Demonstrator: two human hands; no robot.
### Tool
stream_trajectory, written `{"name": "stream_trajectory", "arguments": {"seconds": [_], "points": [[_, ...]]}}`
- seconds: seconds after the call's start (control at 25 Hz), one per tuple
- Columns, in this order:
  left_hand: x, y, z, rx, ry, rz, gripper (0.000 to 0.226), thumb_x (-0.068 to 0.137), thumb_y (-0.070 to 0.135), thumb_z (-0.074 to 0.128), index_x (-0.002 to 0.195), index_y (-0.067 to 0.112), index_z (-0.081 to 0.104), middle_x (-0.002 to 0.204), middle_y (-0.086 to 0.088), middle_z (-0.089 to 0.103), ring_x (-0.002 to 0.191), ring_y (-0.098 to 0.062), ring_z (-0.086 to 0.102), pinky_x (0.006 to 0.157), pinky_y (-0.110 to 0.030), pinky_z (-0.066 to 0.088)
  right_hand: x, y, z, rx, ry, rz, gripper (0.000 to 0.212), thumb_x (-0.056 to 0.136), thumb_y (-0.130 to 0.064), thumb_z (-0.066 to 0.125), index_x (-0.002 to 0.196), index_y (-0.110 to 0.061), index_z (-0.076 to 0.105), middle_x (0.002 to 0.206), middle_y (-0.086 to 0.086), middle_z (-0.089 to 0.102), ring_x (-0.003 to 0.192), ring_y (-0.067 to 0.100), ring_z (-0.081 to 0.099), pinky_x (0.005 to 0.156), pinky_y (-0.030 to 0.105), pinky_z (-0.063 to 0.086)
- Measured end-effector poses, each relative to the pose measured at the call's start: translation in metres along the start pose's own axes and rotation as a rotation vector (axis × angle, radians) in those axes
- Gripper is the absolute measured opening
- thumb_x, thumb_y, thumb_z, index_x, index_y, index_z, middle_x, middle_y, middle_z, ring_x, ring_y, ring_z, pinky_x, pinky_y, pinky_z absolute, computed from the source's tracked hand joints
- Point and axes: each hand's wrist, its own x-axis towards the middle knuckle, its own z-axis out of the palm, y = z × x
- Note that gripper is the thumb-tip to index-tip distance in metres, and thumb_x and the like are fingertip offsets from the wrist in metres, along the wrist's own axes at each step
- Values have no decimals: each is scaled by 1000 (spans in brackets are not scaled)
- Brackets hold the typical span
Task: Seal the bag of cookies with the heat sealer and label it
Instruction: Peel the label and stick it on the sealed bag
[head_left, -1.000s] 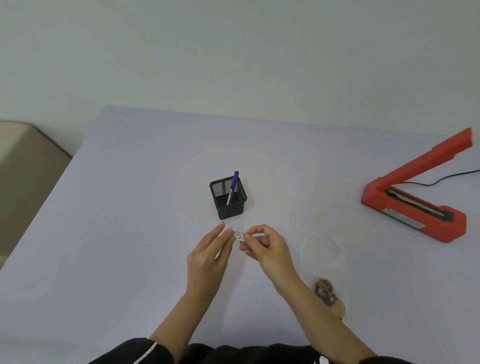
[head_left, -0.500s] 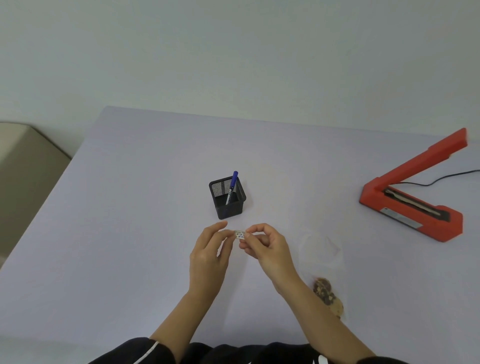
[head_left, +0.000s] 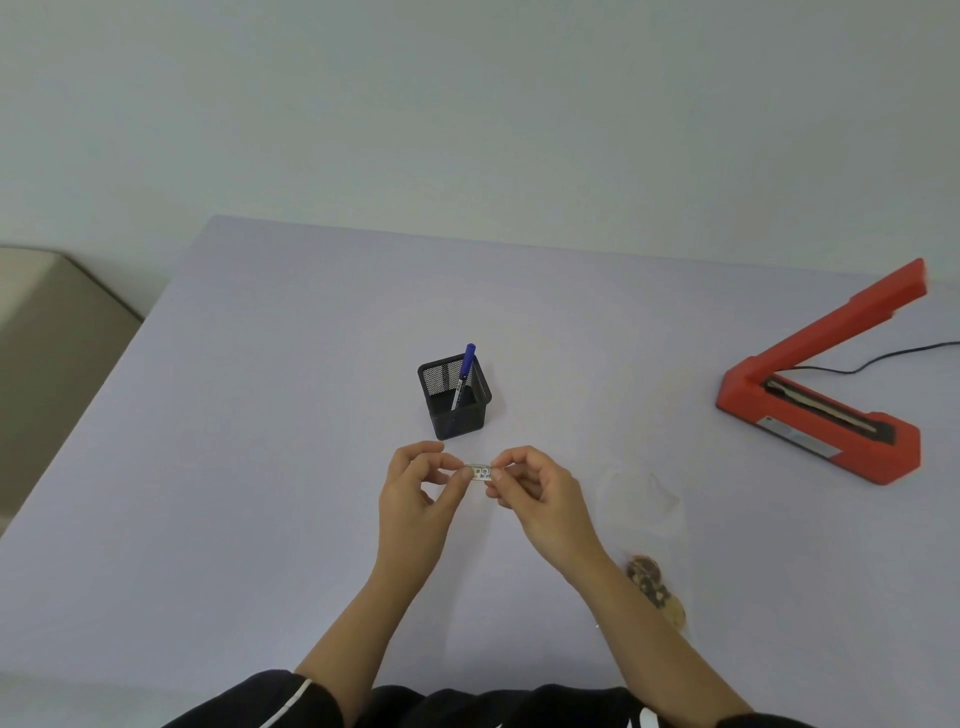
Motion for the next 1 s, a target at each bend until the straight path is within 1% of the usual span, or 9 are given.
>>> {"name": "stream_trajectory", "arguments": {"seconds": [0.12, 0.24, 0.44, 0.52, 0.6, 0.72, 0.84, 0.92, 1.0], "points": [[1, 2, -1, -2, 1, -10, 4, 82, 17, 69, 83, 20, 66, 101, 14, 54, 77, -8, 60, 58, -7, 42, 0, 0, -2, -33, -13, -16, 10, 90, -15, 60, 88, -24, 62, 85, 3, 71, 78, 13, 69, 76, 25, 56], [1, 2, -1, 23, 19, 21, 4, 84, 14, 67, 83, 18, 67, 98, 11, 54, 77, -9, 58, 59, -7, 41, -2, -1, 0, 25, -20, 14, 7, 90, -14, 60, 89, -20, 63, 86, 4, 71, 79, 16, 69, 77, 27, 56], [-2, 0, 0, 117, 98, 137, 3, 83, 9, 68, 83, 11, 69, 91, 8, 54, 74, -8, 56, 61, -4, 40, -6, -4, 3, 185, -94, 104, 12, 94, -14, 53, 93, -17, 64, 91, 0, 69, 80, 12, 68, 73, 21, 53], [-2, -2, -1, 194, 135, 212, 2, 82, 7, 69, 83, 9, 70, 91, 7, 54, 70, -7, 54, 63, -2, 39, -6, -4, 5, 178, -94, 105, 11, 94, -15, 53, 94, -17, 64, 93, 1, 69, 81, 11, 68, 74, 20, 53], [-2, -3, -2, 261, 164, 273, 2, 80, 5, 70, 82, 7, 69, 90, 3, 57, 67, -7, 53, 61, 0, 38, -6, -3, 7, 149, -81, 101, 11, 94, -16, 52, 96, -17, 64, 94, 1, 69, 81, 10, 69, 75, 20, 54], [-4, -4, -2, 309, 185, 321, 4, 78, 4, 72, 81, 6, 69, 88, -4, 62, 66, -9, 52, 58, 1, 37, -6, -3, 8, 148, -74, 96, 12, 94, -16, 52, 97, -17, 64, 94, 2, 69, 81, 10, 69, 75, 20, 54], [-4, -4, -2, 286, 187, 319, 4, 79, 4, 71, 82, 6, 69, 90, -3, 61, 68, -7, 53, 59, 0, 37, -7, -3, 6, 229, -99, 111, 15, 95, -14, 50, 98, -17, 64, 93, 1, 69, 81, 11, 68, 74, 20, 53], [-4, -3, -3, 212, 144, 321, 4, 80, 5, 69, 83, 7, 69, 92, 2, 57, 74, -4, 53, 64, -1, 39, -7, -4, 6, 277, -133, 106, 17, 96, -13, 47, 103, -19, 62, 90, -1, 70, 81, 12, 68, 74, 20, 53], [-5, 0, -5, 152, 98, 304, 3, 80, 6, 69, 82, 8, 69, 95, 6, 54, 78, -2, 54, 67, -2, 40, -6, -4, 7, 241, -131, 69, 17, 94, -13, 53, 106, -22, 60, 88, -2, 70, 82, 11, 68, 76, 21, 54]]}}
